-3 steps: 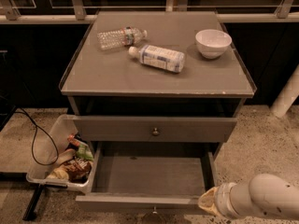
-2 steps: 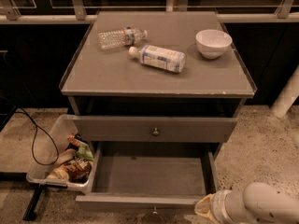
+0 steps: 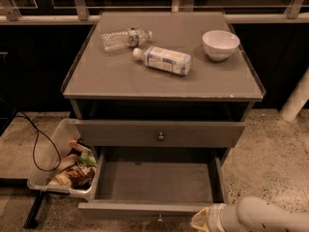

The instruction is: Close middle drawer

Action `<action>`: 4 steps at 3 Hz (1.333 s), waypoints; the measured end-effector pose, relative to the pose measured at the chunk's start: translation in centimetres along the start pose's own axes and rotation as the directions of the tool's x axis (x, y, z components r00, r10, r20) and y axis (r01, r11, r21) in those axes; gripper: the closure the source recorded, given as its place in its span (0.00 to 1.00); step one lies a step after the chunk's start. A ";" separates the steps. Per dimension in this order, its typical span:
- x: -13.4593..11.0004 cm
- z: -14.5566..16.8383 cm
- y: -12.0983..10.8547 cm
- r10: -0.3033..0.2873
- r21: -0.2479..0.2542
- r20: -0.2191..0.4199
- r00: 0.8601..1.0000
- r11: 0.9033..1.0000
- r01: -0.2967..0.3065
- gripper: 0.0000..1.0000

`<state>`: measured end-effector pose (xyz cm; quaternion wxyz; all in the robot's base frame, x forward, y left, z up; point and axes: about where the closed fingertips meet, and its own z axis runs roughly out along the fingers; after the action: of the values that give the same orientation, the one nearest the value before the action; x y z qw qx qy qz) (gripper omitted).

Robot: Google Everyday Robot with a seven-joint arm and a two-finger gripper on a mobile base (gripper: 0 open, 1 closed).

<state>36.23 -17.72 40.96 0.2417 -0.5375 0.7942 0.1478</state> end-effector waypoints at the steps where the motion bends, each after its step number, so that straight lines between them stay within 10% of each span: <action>1: 0.0 0.2 0.1 0.002 -0.001 0.001 1.000 1.000 -0.002 0.81; 4: 0.0 0.2 0.1 0.002 -0.001 0.002 1.000 1.000 -0.002 0.12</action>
Offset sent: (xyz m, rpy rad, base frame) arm -0.0004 0.0009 -0.0018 0.0022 0.0016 -0.0009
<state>36.19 -17.62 40.76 0.2418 -0.5369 0.7944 0.1490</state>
